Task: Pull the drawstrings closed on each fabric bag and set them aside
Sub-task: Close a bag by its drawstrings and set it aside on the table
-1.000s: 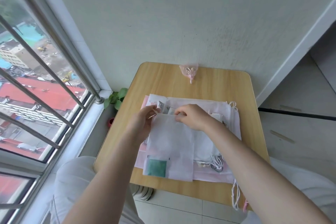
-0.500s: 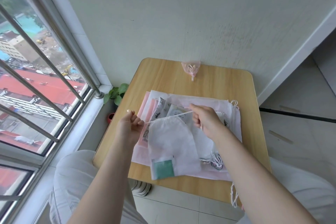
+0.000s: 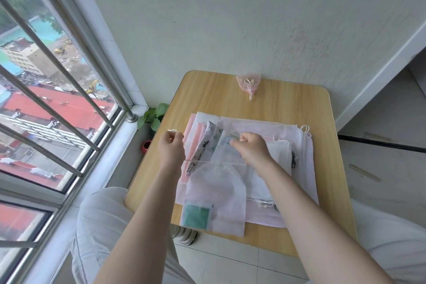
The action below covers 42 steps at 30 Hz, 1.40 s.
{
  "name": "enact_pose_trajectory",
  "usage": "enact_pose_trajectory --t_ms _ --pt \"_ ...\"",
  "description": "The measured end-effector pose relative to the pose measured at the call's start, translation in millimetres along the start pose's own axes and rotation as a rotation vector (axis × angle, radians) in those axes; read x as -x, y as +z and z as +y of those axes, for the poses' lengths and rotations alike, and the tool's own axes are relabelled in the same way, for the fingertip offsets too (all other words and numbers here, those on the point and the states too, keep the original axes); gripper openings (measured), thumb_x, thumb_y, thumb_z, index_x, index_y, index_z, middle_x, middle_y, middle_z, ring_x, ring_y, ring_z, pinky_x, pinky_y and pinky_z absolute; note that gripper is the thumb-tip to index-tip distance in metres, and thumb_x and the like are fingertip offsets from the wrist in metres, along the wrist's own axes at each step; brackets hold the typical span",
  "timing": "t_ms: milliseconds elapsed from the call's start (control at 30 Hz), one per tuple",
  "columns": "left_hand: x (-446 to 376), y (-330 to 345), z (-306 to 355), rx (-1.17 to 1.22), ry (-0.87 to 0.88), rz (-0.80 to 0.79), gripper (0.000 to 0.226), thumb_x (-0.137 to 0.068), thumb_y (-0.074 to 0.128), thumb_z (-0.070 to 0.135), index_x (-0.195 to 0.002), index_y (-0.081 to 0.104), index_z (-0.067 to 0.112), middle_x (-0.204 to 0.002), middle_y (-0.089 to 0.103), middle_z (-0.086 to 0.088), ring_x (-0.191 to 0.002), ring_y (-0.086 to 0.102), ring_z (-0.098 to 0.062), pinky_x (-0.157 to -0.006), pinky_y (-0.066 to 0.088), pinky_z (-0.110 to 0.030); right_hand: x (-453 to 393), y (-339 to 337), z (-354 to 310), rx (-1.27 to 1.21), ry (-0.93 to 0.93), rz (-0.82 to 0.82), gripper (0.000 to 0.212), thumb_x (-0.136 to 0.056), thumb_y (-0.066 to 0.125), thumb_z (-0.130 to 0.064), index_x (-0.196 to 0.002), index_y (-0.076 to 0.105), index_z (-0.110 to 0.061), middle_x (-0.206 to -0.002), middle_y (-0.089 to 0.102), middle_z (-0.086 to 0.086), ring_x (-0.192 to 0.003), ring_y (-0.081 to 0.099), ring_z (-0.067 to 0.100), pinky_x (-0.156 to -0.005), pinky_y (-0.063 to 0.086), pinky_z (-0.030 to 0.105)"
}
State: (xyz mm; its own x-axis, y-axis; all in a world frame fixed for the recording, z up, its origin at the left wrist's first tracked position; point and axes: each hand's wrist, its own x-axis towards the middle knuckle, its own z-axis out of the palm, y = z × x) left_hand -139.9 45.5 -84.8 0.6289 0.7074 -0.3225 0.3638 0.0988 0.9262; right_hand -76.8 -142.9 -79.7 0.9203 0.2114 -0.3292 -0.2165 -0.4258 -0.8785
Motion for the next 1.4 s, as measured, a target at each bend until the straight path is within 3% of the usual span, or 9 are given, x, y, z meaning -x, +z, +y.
enact_pose_trajectory --t_ms 200,300,467,633,833,933,1067,1167,1400 --pt "14 15 30 0.452 -0.104 -0.427 0.014 -0.1 0.051 0.017 -0.093 0.058 0.006 -0.065 0.053 -0.001 -0.055 0.053 -0.014 -0.06 0.05 -0.028 17 12 -6 0.09 -0.071 -0.334 0.044 -0.076 0.081 -0.037 -0.112 0.06 -0.022 -0.109 0.054 -0.014 -0.1 0.052 0.002 -0.082 0.044 0.021" --pt "12 25 38 0.738 -0.243 -0.551 0.017 -0.102 0.048 0.018 -0.098 0.06 0.008 -0.078 0.064 -0.004 -0.076 0.068 -0.017 -0.079 0.056 -0.031 22 24 -4 0.079 -0.12 -0.405 0.02 -0.082 0.077 -0.026 -0.099 0.07 -0.018 -0.095 0.06 -0.016 -0.095 0.054 -0.002 -0.073 0.039 0.002" --pt "12 19 25 0.145 -0.173 -0.424 0.013 -0.096 0.053 0.013 -0.093 0.064 0.006 -0.1 0.068 -0.013 -0.101 0.063 -0.028 -0.092 0.048 -0.036 19 19 -7 -0.15 -0.067 -0.303 0.011 -0.088 0.071 -0.023 -0.09 0.07 -0.011 -0.058 0.057 -0.013 -0.054 0.051 0.0 -0.052 0.038 0.011" --pt "27 3 10 -0.216 -0.09 -0.706 0.031 -0.074 0.067 0.023 -0.101 0.076 0.011 -0.097 0.074 -0.01 -0.091 0.067 -0.022 -0.083 0.053 -0.035 17 14 -16 -0.203 -0.087 -0.21 0.014 -0.088 0.071 -0.021 -0.091 0.073 -0.008 -0.057 0.052 -0.002 -0.047 0.041 0.007 -0.045 0.035 0.015" --pt "36 13 7 -0.22 0.0 -0.545 0.011 -0.08 0.079 0.024 -0.074 0.075 0.016 -0.063 0.066 0.005 -0.058 0.059 -0.008 -0.055 0.044 -0.019 20 14 -15 -0.196 -0.139 -0.172 0.013 -0.088 0.07 -0.017 -0.097 0.072 -0.007 -0.079 0.065 0.001 -0.069 0.059 0.004 -0.063 0.047 0.011" --pt "33 12 5 -0.124 -0.019 -0.465 0.011 -0.084 0.075 0.018 -0.078 0.076 0.009 -0.069 0.071 -0.002 -0.065 0.064 -0.015 -0.064 0.053 -0.026 19 7 -10 -0.049 -0.143 -0.237 0.024 -0.083 0.075 -0.025 -0.104 0.067 -0.016 -0.096 0.061 -0.005 -0.087 0.057 0.005 -0.074 0.045 0.016" --pt "30 10 1 0.029 -0.021 -0.482 0.019 -0.095 0.061 0.015 -0.092 0.076 0.002 -0.09 0.074 -0.014 -0.083 0.068 -0.023 -0.079 0.055 -0.031 19 -2 -8 0.176 -0.188 -0.302 0.021 -0.08 0.077 -0.014 -0.098 0.07 -0.006 -0.084 0.06 -0.01 -0.08 0.057 0.002 -0.064 0.039 0.003" --pt "35 12 4 0.057 0.04 -0.547 0.021 -0.098 0.055 0.012 -0.096 0.074 0.002 -0.091 0.073 -0.015 -0.083 0.068 -0.023 -0.077 0.054 -0.029 20 5 -7 0.317 -0.225 -0.302 0.016 -0.08 0.076 -0.017 -0.09 0.07 -0.006 -0.09 0.068 0.0 -0.086 0.063 0.014 -0.073 0.046 0.017" --pt "36 15 9 -0.401 0.162 -0.484 0.022 -0.088 0.058 0.015 -0.076 0.076 0.013 -0.055 0.055 0.002 -0.052 0.048 -0.011 -0.052 0.038 -0.017 18 1 -7 0.663 -0.209 -0.402 0.013 -0.089 0.065 -0.021 -0.096 0.072 -0.011 -0.093 0.066 0.001 -0.089 0.06 0.017 -0.072 0.042 0.024"
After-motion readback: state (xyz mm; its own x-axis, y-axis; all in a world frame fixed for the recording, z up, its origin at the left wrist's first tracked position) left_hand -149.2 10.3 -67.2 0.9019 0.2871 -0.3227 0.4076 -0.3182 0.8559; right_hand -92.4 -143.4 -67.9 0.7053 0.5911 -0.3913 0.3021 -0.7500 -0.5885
